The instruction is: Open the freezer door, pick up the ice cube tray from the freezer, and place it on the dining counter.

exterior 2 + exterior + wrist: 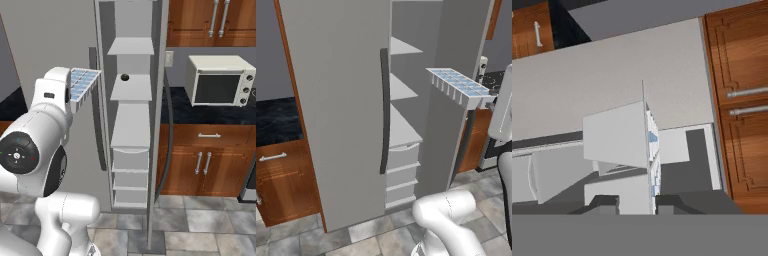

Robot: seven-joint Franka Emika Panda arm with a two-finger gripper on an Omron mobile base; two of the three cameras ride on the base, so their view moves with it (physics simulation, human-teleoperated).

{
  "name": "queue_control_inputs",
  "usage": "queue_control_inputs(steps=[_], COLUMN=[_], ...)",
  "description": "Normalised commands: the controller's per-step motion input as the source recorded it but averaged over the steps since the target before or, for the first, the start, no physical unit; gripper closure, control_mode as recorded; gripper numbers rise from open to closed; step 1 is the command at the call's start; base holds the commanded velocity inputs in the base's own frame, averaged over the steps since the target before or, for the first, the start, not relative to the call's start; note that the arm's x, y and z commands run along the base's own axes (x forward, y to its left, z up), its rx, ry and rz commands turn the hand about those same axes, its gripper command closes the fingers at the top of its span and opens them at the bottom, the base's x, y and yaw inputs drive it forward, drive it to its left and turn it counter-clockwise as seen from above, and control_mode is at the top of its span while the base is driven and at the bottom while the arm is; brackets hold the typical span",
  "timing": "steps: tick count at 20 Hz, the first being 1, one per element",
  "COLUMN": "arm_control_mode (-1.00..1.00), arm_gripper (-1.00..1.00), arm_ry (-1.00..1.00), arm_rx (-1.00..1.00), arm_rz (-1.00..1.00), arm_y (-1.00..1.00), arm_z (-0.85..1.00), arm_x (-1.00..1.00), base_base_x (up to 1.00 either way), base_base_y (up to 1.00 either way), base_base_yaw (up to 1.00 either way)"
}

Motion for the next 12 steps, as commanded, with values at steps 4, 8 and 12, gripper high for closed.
queue_control_inputs(steps=[4, 8, 12], arm_control_mode=[1.00, 1.00, 1.00], arm_gripper=[1.00, 1.00, 1.00], arm_ry=[0.00, 0.00, 0.00], arm_rx=[0.00, 0.00, 0.00], arm_rz=[0.00, 0.00, 0.00], arm_y=[0.00, 0.00, 0.00], arm_z=[0.00, 0.00, 0.00], arm_x=[0.00, 0.00, 0.00], base_base_x=[-0.53, -0.30, -0.48], base_base_y=[0.40, 0.23, 0.08], base_base_yaw=[0.00, -0.07, -0.28])
